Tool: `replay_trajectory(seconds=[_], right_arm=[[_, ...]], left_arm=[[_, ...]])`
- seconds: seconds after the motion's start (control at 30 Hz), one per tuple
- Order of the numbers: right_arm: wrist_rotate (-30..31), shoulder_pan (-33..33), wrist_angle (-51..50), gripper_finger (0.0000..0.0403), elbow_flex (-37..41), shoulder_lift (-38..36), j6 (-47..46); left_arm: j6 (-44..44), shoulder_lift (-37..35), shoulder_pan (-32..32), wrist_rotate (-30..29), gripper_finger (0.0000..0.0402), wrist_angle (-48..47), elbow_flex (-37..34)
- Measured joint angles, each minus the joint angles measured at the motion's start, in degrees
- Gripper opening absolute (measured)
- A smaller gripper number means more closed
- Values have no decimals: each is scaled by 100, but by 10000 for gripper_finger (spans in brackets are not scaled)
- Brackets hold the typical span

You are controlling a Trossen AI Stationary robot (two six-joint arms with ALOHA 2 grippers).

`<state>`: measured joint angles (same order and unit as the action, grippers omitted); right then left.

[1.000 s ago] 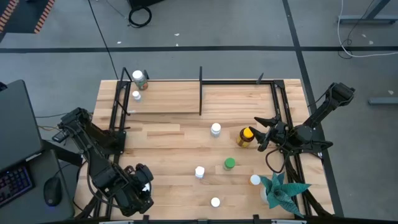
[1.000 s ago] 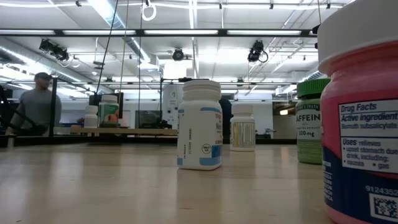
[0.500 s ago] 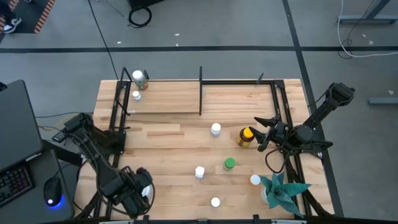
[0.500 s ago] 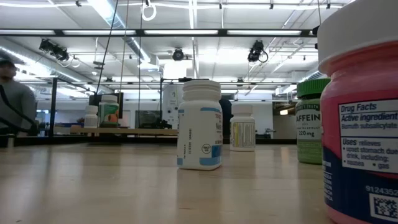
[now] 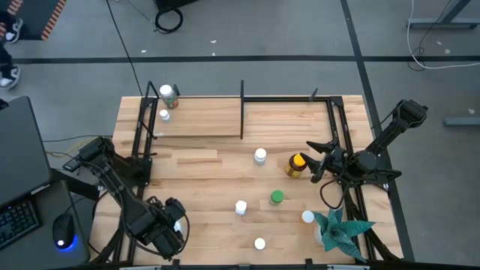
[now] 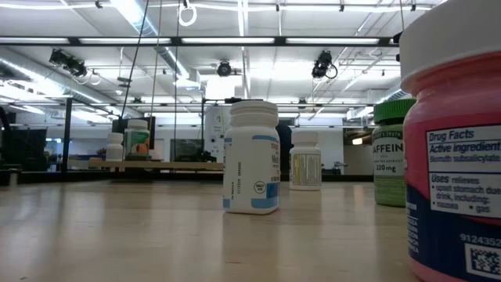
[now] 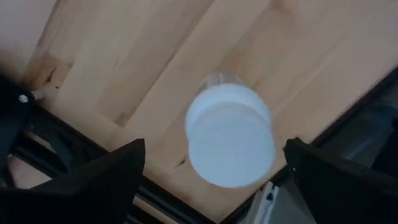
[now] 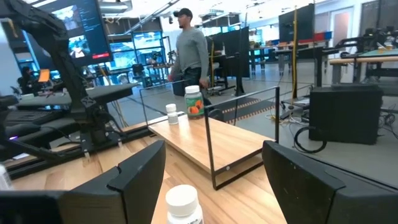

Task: Pick and place medicine bottles onto shelf by color
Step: Put the white pill bottle on the shelf

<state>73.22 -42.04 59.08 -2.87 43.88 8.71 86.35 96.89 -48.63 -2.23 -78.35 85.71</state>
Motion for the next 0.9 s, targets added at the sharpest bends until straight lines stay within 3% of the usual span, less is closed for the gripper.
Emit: replay_trajectory(seconds=[0.37, 0.63, 0.9], right_arm=[[-130, -34, -14, 275, 0, 0, -18], [-83, -163, -12, 275, 0, -1, -11], [-67, -175, -12, 275, 0, 0, -15]], left_arm=[[-2, 31, 135, 78, 392, 159, -13], [-58, 30, 78, 545, 392, 1031, -775], [-170, 30, 95, 456, 389, 1083, -824]])
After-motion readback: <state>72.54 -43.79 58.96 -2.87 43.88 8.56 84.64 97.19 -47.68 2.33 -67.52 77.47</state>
